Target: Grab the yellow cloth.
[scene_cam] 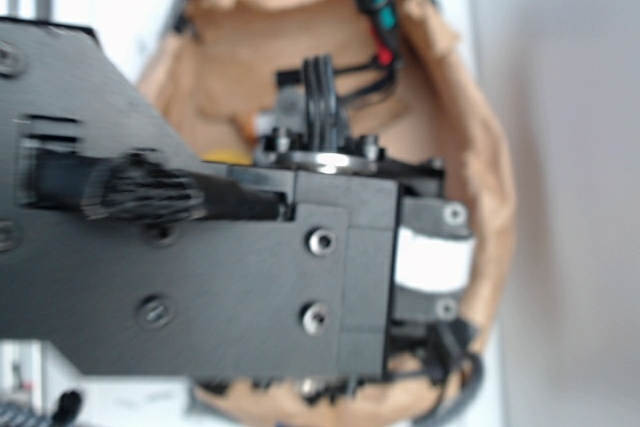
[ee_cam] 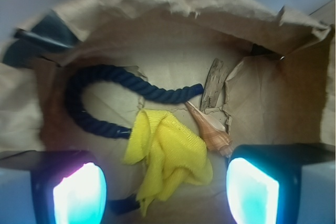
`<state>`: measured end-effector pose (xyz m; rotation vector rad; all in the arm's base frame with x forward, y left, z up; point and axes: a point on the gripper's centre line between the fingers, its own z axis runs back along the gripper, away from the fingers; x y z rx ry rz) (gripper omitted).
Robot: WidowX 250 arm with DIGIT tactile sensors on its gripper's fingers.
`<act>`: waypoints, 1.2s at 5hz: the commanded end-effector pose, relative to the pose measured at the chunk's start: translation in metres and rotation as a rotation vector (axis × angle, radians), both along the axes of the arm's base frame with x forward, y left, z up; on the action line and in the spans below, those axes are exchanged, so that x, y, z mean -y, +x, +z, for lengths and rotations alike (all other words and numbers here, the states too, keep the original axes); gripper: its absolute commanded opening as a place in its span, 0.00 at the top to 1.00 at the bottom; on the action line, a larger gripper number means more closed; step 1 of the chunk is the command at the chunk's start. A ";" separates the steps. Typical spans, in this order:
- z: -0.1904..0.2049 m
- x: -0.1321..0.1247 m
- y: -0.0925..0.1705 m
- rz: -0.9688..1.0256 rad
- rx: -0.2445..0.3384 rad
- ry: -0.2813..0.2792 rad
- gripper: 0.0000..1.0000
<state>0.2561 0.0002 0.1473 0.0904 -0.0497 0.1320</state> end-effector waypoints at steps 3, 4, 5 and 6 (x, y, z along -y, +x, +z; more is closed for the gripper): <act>-0.068 -0.040 -0.042 -0.092 -0.033 0.076 0.00; -0.065 -0.058 -0.030 -0.129 -0.111 -0.029 0.00; -0.058 -0.094 -0.006 -0.147 -0.164 -0.124 0.00; -0.056 -0.101 -0.003 -0.121 -0.164 -0.135 0.00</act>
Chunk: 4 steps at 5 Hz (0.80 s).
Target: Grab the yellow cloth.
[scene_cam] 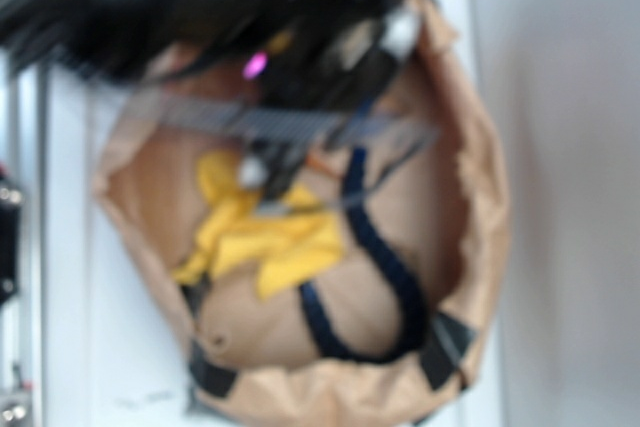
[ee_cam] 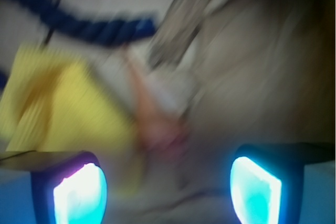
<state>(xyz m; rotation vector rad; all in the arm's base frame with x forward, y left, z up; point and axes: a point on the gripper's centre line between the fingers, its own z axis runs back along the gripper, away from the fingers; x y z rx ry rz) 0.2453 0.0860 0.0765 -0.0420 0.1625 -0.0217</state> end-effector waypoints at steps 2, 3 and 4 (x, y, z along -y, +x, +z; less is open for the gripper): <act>0.012 -0.011 0.002 -0.003 0.052 0.017 0.00; 0.016 -0.005 -0.017 -0.058 0.106 0.019 0.00; 0.016 0.006 -0.042 -0.074 0.179 0.054 0.00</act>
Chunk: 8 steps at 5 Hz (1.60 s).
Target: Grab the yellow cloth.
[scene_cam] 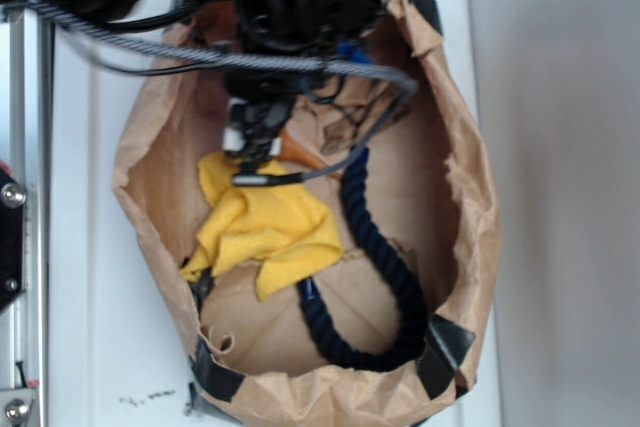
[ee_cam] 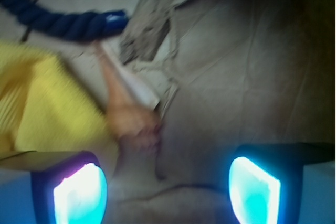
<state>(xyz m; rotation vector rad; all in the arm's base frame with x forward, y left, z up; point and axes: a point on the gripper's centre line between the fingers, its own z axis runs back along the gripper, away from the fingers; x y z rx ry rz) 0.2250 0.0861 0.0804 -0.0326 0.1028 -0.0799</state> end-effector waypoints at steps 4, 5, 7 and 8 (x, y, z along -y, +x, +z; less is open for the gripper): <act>0.007 0.022 -0.024 -0.042 0.129 0.096 0.00; 0.007 0.022 -0.024 -0.042 0.129 0.096 0.00; 0.011 0.038 -0.002 -0.072 0.130 0.053 0.00; 0.020 0.064 -0.004 -0.120 0.126 0.033 0.00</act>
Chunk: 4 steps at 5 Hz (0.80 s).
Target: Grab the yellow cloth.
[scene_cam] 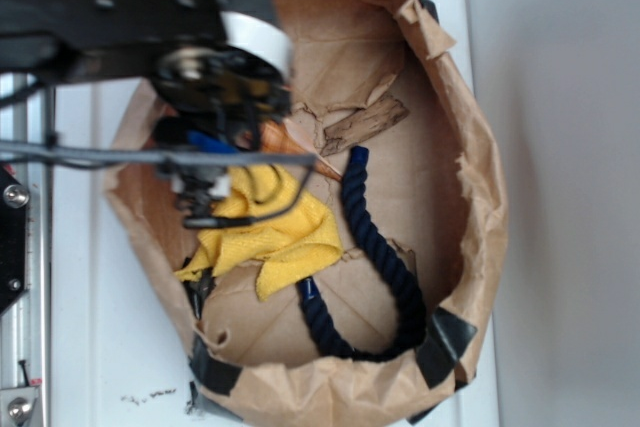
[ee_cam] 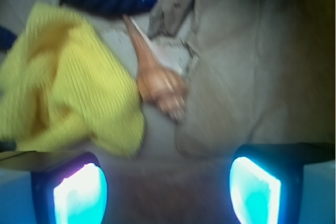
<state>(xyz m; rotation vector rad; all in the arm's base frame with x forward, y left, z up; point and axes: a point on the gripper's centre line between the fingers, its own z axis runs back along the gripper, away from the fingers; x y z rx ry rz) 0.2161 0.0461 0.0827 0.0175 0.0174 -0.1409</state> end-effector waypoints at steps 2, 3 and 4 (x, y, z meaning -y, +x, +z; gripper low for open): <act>0.021 0.043 -0.017 -0.167 0.047 -0.048 0.00; 0.010 0.044 -0.006 -0.152 0.047 -0.070 0.00; 0.014 0.031 -0.003 -0.146 0.039 -0.115 0.00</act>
